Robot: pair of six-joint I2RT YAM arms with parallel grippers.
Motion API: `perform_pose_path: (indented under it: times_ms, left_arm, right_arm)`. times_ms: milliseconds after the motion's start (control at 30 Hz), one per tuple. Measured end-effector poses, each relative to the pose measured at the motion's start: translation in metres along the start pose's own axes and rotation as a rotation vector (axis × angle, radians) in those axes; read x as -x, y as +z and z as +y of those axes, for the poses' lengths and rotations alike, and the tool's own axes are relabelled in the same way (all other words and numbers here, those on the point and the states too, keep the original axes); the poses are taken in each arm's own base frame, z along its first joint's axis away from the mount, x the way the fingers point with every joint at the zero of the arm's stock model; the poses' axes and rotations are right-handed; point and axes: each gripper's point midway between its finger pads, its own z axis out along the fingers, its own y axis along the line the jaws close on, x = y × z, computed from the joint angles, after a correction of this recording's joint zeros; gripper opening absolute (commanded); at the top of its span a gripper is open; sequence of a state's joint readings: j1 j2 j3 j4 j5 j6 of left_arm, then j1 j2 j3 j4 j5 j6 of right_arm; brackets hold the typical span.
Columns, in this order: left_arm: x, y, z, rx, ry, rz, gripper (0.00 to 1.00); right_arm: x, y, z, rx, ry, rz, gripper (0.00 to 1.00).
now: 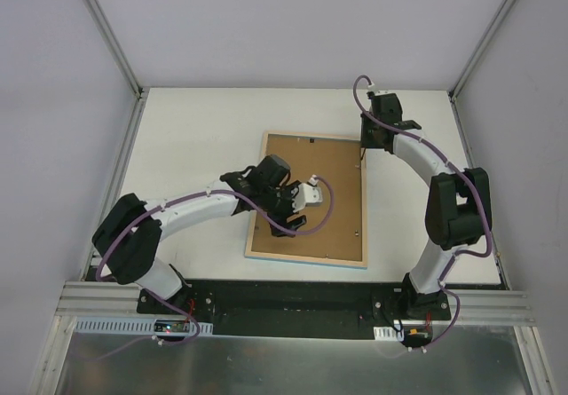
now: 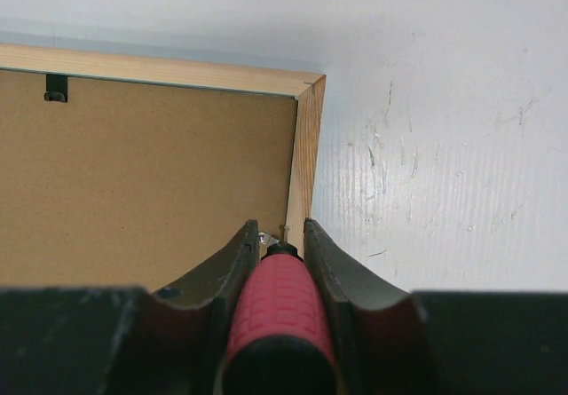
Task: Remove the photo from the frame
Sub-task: Release the photo frame item from the photo frame.
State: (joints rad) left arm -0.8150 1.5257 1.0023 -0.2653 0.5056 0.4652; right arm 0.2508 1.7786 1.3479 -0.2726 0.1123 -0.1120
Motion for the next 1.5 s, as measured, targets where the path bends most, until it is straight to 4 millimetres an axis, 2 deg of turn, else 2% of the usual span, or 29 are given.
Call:
perform_pose_path:
  times_ms: [267,467,700,1500]
  left_arm:
    - [-0.031,0.023,-0.058,-0.123,0.141,0.121,0.67]
    - [-0.046,0.028,-0.076,-0.154,0.172,0.17,0.62]
    - [-0.065,0.039,-0.083,-0.173,0.176,0.24,0.53]
    - [-0.059,0.047,-0.07,-0.087,0.125,0.234,0.36]
  right_arm:
    - [-0.005,0.004,0.001,0.019,0.023,0.019,0.01]
    - [-0.005,0.004,0.004,0.039,0.034,0.022,0.01]
    - [-0.005,0.004,0.006,0.053,0.045,0.025,0.01]
    - [-0.008,0.008,0.0,0.024,0.065,0.032,0.01]
